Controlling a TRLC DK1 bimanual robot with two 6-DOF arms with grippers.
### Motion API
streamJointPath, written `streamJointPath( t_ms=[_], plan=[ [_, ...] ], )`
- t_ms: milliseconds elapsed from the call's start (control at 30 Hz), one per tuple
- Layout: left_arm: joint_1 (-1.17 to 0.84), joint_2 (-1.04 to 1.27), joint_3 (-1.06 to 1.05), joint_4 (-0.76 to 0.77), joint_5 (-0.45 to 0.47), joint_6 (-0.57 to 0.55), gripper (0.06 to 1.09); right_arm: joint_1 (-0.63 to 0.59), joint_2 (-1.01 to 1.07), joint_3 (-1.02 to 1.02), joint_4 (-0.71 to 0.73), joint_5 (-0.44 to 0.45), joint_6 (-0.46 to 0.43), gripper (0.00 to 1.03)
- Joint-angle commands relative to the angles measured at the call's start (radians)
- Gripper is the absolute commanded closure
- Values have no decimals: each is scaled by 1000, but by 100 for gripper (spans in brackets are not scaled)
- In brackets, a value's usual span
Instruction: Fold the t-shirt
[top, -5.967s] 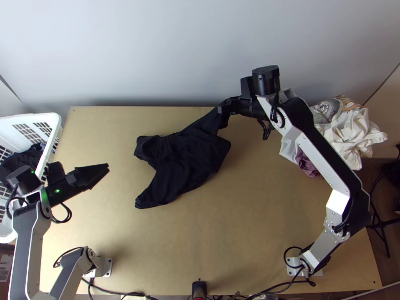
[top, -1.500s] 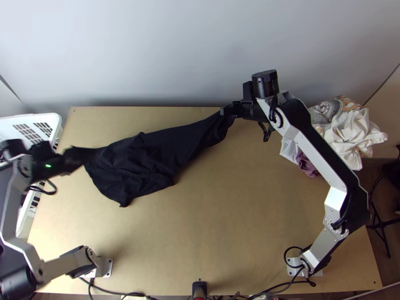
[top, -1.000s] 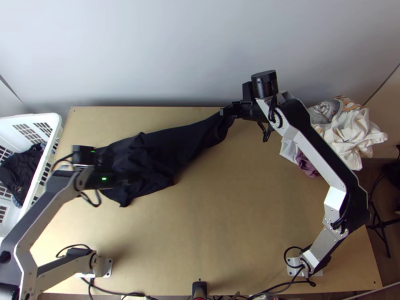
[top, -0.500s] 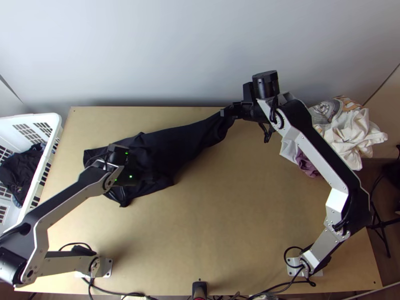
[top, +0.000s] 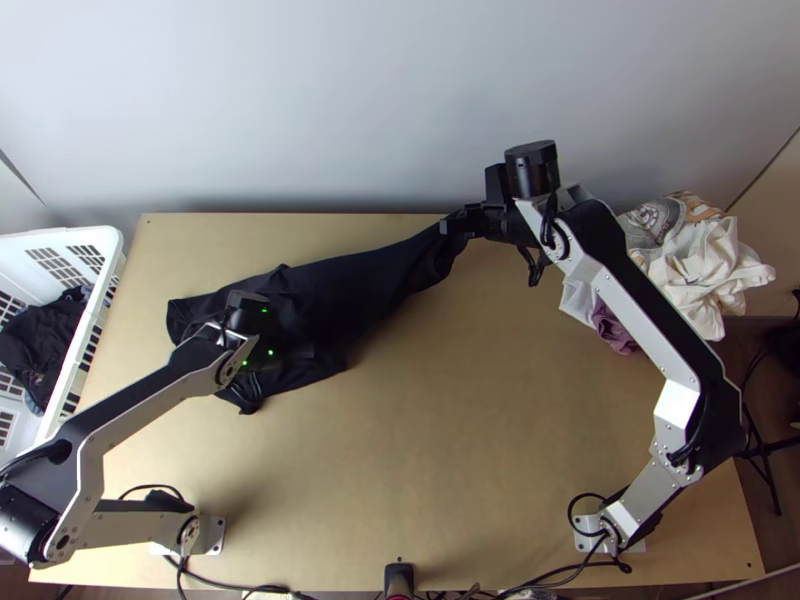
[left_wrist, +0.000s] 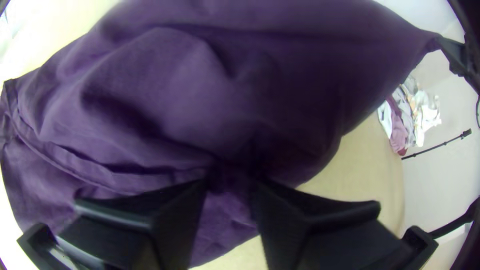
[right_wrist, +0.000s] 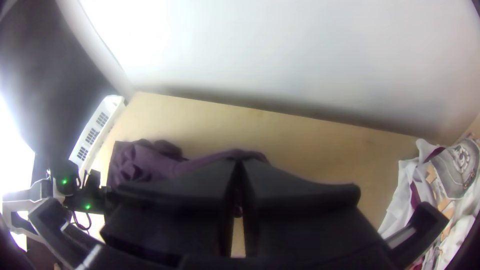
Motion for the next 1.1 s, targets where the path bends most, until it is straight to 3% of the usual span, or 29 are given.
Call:
streamJointPath(
  t_ms=[0,200,433,767,967,1067],
  plan=[
    [56,-44,-51,54,14,-7,102,1,-5,-9,0,-1,-6,100],
    [181,-164,-73,40,83,-17,102,0,-1,2,3,0,-14,100],
    [499,-254,144,-161,235,12,102,-13,0,3,6,0,-16,100],
    [948,-90,593,-336,466,15,103,-51,-18,14,6,-1,-25,100],
    [1043,4,725,-383,522,-31,103,-135,-72,78,3,-1,-33,100],
    [1043,2,740,-375,526,-80,103,-164,-98,140,12,-1,15,100]
  ],
)
